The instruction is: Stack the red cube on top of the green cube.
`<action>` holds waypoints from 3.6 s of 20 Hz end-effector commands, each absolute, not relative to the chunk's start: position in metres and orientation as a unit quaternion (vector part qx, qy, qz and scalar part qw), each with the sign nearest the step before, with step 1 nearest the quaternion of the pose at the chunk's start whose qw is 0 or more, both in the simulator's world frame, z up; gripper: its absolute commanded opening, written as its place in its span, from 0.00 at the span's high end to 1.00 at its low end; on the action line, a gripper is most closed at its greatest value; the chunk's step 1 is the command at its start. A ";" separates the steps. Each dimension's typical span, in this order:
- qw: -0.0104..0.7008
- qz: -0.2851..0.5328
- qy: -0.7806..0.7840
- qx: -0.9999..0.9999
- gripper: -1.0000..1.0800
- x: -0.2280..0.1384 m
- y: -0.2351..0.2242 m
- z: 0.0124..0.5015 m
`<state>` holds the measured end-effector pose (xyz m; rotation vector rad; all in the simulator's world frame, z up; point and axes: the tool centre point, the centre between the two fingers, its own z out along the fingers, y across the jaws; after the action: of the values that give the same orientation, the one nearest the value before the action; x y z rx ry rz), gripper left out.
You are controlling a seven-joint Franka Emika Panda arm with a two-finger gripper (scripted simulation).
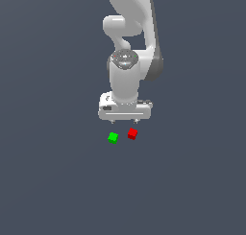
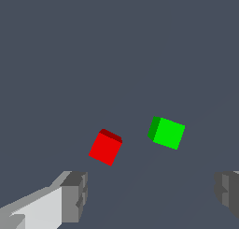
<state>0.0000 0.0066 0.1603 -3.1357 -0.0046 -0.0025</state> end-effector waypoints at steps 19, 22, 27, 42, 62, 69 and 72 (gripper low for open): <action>0.000 0.000 0.179 -0.984 0.04 -0.016 0.041 0.087; 0.000 0.000 0.198 -0.980 0.04 -0.017 0.045 0.079; 0.000 0.000 0.218 -0.976 0.04 -0.017 0.050 0.070; 0.000 0.000 0.219 -0.976 0.04 -0.017 0.050 0.061; 0.000 0.000 0.219 -0.976 1.00 -0.016 0.050 0.020; 0.000 0.000 0.219 -0.976 1.00 -0.016 0.050 0.023; 0.000 0.000 0.219 -0.976 1.00 -0.017 0.050 0.031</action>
<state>-0.0173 0.0500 0.0262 -3.0660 0.6871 0.0025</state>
